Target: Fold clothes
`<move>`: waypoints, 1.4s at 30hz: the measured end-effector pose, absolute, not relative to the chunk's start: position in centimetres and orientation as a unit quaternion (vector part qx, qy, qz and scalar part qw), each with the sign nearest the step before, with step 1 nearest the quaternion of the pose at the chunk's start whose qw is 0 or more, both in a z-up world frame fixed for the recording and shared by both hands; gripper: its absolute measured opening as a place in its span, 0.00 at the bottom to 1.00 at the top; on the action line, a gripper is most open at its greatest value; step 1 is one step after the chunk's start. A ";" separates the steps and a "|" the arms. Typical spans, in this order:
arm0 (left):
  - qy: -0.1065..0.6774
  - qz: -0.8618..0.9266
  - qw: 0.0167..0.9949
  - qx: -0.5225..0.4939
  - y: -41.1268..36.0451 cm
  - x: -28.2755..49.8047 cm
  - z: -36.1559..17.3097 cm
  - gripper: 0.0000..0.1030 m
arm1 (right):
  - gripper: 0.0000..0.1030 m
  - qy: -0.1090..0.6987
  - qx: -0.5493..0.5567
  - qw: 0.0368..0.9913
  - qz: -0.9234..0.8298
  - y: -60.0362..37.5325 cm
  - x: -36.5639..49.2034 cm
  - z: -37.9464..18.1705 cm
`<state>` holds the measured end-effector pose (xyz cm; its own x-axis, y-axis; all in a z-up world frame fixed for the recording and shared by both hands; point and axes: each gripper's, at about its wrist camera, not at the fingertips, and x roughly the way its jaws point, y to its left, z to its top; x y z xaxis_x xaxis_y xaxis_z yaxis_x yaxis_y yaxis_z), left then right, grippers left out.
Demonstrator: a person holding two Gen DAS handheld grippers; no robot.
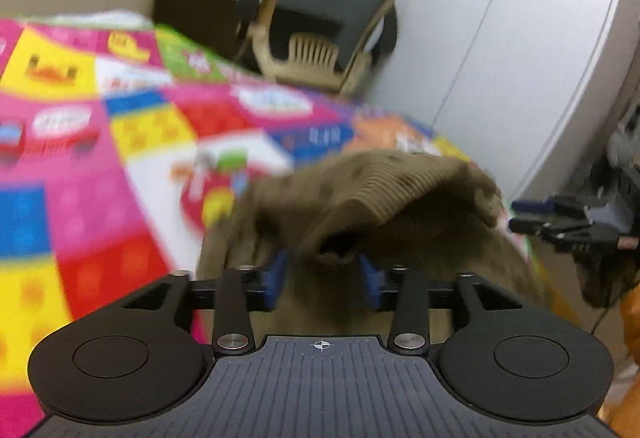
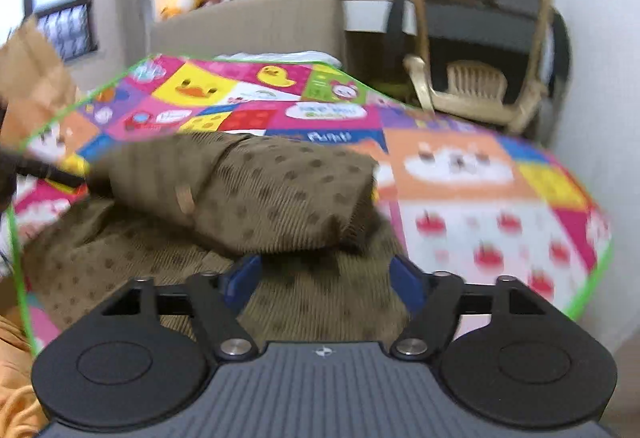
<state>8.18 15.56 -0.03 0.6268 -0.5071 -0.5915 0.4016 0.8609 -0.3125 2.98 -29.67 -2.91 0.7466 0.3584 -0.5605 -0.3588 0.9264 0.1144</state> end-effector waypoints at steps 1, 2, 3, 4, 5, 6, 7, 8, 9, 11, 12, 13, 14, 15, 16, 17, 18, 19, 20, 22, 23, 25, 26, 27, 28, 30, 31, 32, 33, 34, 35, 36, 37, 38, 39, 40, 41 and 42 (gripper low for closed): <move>0.357 -0.255 0.895 -0.083 16.1 7.3 -0.6 0.60 | 0.82 0.299 0.030 0.935 0.190 -30.5 2.8 -2.8; 0.360 -0.256 0.892 -0.096 16.7 6.7 -0.8 0.65 | 0.89 0.297 0.062 0.934 0.188 -31.3 2.7 -2.6; 0.357 -0.259 0.890 -0.118 17.4 6.4 -0.8 0.75 | 0.92 0.292 0.094 0.933 0.191 -32.0 3.0 -2.1; 0.353 -0.262 0.887 -0.139 18.2 6.1 -0.7 0.83 | 0.93 0.288 0.118 0.930 0.195 -32.4 3.6 -1.8; 0.349 -0.265 0.884 -0.161 18.8 6.0 -0.6 0.87 | 0.93 0.284 0.141 0.927 0.199 -32.6 4.3 -1.5; 0.343 -0.267 0.881 -0.187 19.2 6.4 -0.5 0.92 | 0.93 0.281 0.151 0.926 0.202 -32.4 5.2 -1.3; 0.343 -0.269 0.875 -0.209 19.2 7.2 -0.5 0.92 | 0.93 0.279 0.160 0.925 0.205 -32.1 6.2 -1.2; 0.344 -0.270 0.869 -0.231 19.2 7.9 -0.6 0.92 | 0.93 0.276 0.155 0.926 0.206 -31.4 7.2 -1.4; 0.346 -0.271 0.863 -0.249 19.0 8.7 -0.7 0.92 | 0.93 0.275 0.144 0.928 0.205 -30.4 8.2 -1.8; 0.363 -0.272 0.854 -0.256 17.4 10.4 -1.7 0.92 | 0.89 0.279 0.121 0.932 0.198 -28.5 10.3 -2.7; 0.372 -0.271 0.849 -0.260 16.6 11.3 -2.2 0.92 | 0.88 0.286 0.111 0.932 0.194 -27.5 11.4 -3.3; 0.383 -0.270 0.842 -0.266 15.9 12.2 -2.9 0.92 | 0.80 0.292 0.103 0.931 0.192 -26.8 12.2 -3.8; 0.394 -0.269 0.836 -0.271 15.2 13.1 -3.6 0.92 | 0.65 0.300 0.092 0.930 0.192 -26.0 12.9 -4.3; 0.403 -0.267 0.829 -0.280 14.8 13.9 -4.2 0.92 | 0.54 0.308 0.073 0.930 0.189 -25.1 13.3 -4.6; 0.411 -0.265 0.824 -0.287 14.4 14.6 -4.7 0.92 | 0.38 0.309 0.051 0.932 0.185 -24.4 13.4 -4.5; 0.413 -0.259 0.824 -0.288 14.1 15.0 -4.8 0.88 | 0.28 0.303 0.037 0.935 0.182 -24.0 13.0 -4.0; 0.415 -0.254 0.825 -0.288 13.8 15.3 -4.9 0.60 | 0.23 0.296 0.024 0.938 0.180 -23.7 12.5 -3.3; 0.414 -0.253 0.829 -0.280 13.5 15.4 -4.4 0.32 | 0.17 0.286 0.025 0.940 0.184 -23.7 11.6 -2.2; 0.406 -0.253 0.836 -0.270 13.4 15.2 -3.5 0.27 | 0.15 0.275 0.026 0.942 0.190 -23.9 10.7 -1.1; 0.371 -0.261 0.857 -0.243 13.4 13.6 -1.1 0.22 | 0.14 0.255 0.030 0.944 0.208 -24.5 8.2 1.2; 0.357 -0.268 0.864 -0.235 13.5 12.5 0.1 0.22 | 0.14 0.250 0.027 0.944 0.215 -24.7 6.7 2.0; 0.341 -0.281 0.867 -0.228 14.0 10.0 1.9 0.22 | 0.15 0.251 0.023 0.941 0.224 -25.2 4.3 2.5; 0.337 -0.288 0.868 -0.225 14.2 8.7 2.5 0.22 | 0.15 0.255 0.022 0.940 0.227 -25.4 3.2 2.3; 0.338 -0.292 0.867 -0.220 14.3 7.4 2.7 0.22 | 0.15 0.260 0.021 0.938 0.229 -25.6 2.2 2.1; 0.341 -0.297 0.866 -0.215 14.3 6.1 2.5 0.23 | 0.16 0.272 0.020 0.936 0.223 -25.7 1.7 1.0; 0.357 -0.305 0.857 -0.210 14.2 4.1 1.0 0.28 | 0.19 0.303 0.013 0.931 0.203 -25.9 1.0 -1.4; 0.375 -0.306 0.849 -0.210 14.1 3.4 -0.3 0.35 | 0.25 0.321 0.008 0.928 0.190 -26.0 0.9 -2.7; 0.395 -0.301 0.842 -0.208 14.0 3.0 -1.7 0.37 | 0.33 0.338 0.012 0.924 0.180 -26.2 1.1 -3.6; 0.414 -0.295 0.836 -0.205 14.0 2.7 -2.9 0.40 | 0.37 0.341 0.026 0.922 0.181 -26.8 1.2 -3.6; 0.427 -0.288 0.833 -0.203 14.2 2.7 -3.8 0.41 | 0.47 0.344 0.040 0.920 0.182 -27.4 1.4 -3.6; 0.425 -0.286 0.833 -0.207 14.7 2.9 -3.9 0.44 | 0.62 0.345 0.055 0.919 0.183 -28.0 1.6 -3.5; 0.423 -0.285 0.834 -0.212 15.1 3.1 -3.9 0.55 | 0.69 0.333 0.073 0.921 0.188 -28.5 2.0 -2.7; 0.418 -0.285 0.835 -0.216 15.5 3.3 -3.9 0.69 | 0.79 0.322 0.091 0.922 0.193 -29.1 2.3 -2.0; 0.406 -0.288 0.839 -0.222 15.9 3.7 -3.3 0.76 | 0.85 0.312 0.110 0.923 0.197 -29.7 2.8 -1.3; 0.397 -0.290 0.840 -0.229 16.1 4.4 -3.0 0.86 | 0.85 0.317 0.130 0.918 0.200 -29.9 3.9 -1.3; 0.388 -0.291 0.842 -0.236 16.3 5.2 -2.7 0.89 | 0.86 0.321 0.150 0.913 0.202 -30.1 5.0 -1.3; 0.381 -0.292 0.842 -0.244 16.5 6.0 -2.5 0.89 | 0.88 0.325 0.170 0.908 0.204 -30.3 6.1 -1.4; 0.385 -0.289 0.839 -0.254 16.4 7.1 -2.6 0.89 | 0.88 0.331 0.189 0.901 0.207 -30.5 7.2 -1.5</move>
